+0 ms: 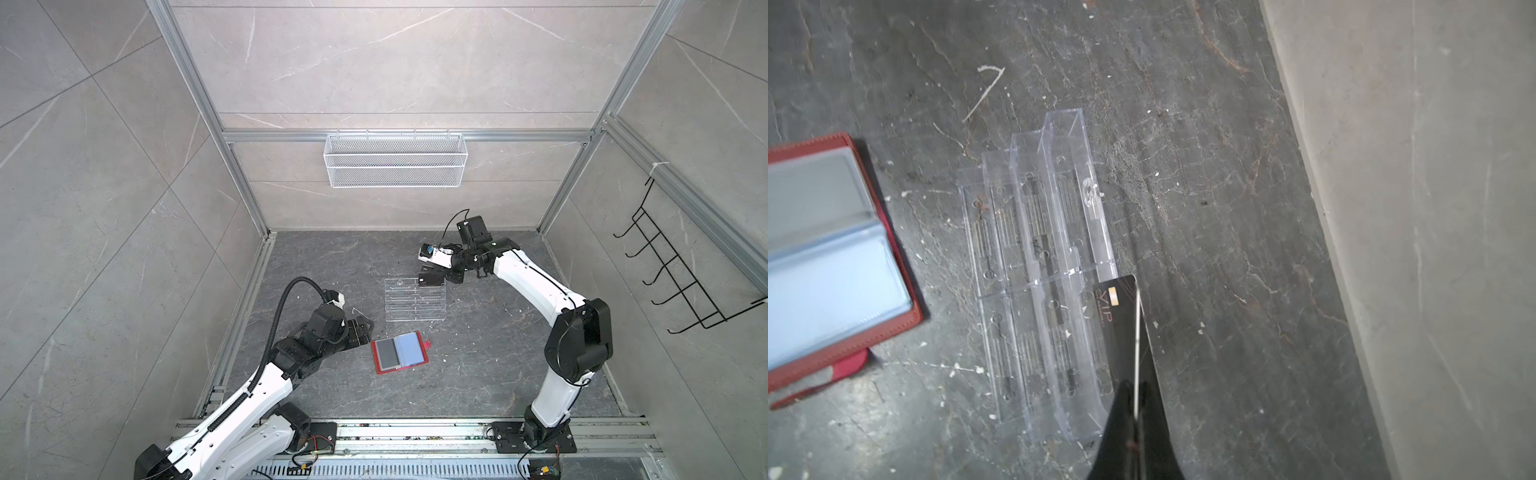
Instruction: Take the credit cards out of the card holder
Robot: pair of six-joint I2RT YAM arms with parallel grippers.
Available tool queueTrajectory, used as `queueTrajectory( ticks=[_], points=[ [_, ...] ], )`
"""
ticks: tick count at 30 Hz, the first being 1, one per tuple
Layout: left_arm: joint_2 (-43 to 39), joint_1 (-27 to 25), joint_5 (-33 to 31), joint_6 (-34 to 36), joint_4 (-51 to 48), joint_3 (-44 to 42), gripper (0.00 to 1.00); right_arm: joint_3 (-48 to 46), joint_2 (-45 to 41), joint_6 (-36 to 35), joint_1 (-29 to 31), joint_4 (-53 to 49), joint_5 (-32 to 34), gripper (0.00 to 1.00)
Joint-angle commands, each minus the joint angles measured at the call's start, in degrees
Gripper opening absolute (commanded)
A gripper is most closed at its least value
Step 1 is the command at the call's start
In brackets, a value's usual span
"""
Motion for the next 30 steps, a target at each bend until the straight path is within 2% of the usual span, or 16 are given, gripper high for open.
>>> queueTrajectory(
  ticks=[1,12,30],
  points=[
    [-0.2,0.1,-1.3,1.6,-0.5,0.8,0.86,3.1,2.8,-7.8,-0.6,-5.2,-2.9,0.00],
    [1.7,0.0,-1.8,1.2,0.0,0.8,0.86,5.8,6.4,-12.1,-0.8,-6.0,-5.0,0.00],
    [0.2,0.0,-2.6,1.0,-0.4,-0.2,0.84,6.7,9.9,-13.2,-0.8,-9.1,-5.3,0.02]
  ],
)
